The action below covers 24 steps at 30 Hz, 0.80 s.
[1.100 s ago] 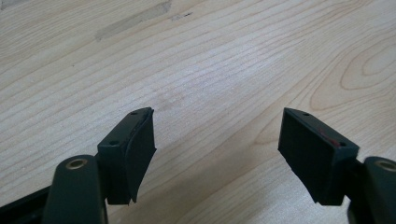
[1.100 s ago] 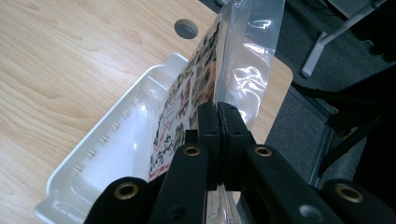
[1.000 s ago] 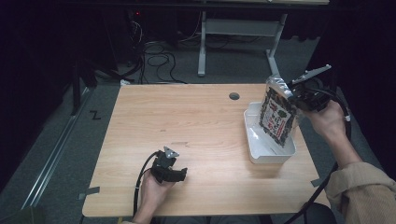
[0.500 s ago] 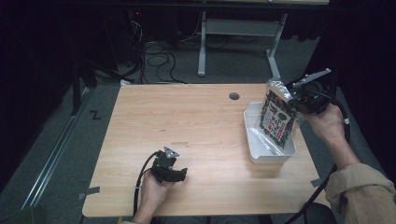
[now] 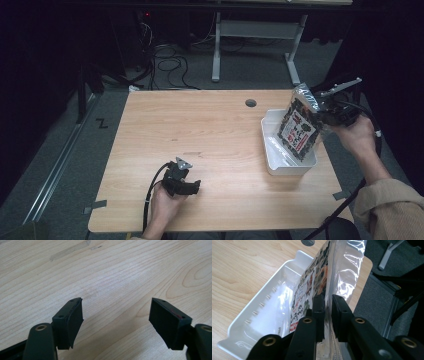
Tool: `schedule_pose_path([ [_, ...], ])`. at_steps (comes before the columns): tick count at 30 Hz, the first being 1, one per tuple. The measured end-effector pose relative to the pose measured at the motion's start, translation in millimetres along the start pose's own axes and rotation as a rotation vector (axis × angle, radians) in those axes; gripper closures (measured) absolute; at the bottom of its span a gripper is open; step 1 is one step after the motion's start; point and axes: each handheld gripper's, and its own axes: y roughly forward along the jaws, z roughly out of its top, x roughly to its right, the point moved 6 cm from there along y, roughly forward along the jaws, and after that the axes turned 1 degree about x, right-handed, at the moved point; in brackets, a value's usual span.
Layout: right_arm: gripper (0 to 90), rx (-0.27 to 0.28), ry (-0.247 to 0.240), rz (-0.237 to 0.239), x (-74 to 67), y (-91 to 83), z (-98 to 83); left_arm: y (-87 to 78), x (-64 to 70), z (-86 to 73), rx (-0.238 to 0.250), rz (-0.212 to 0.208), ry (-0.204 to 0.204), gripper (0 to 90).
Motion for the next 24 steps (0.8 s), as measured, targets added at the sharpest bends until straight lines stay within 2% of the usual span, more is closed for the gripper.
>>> schedule_pose_path([
  [6, 63.8, 0.018, 0.029, -0.003, 1.6, -1.6, 1.8, -0.9, 0.2, 0.1, 0.002, 0.0, 0.002, 27.6],
  [9, 55.6, 0.023, 0.06, -0.01, 3.6, -2.0, 3.0, -0.7, -0.3, 0.1, 0.002, 0.0, 0.0, 27.6],
  [20, 47.1, 0.022, 0.106, -0.019, 10.4, -2.0, 0.7, -0.3, -0.3, 0.1, 0.003, -0.001, -0.002, 27.6],
  [24, 46.4, 0.031, 0.106, -0.018, 11.0, -3.6, 0.5, -0.5, 0.0, -0.1, 0.001, -0.002, 0.0, 27.6],
])
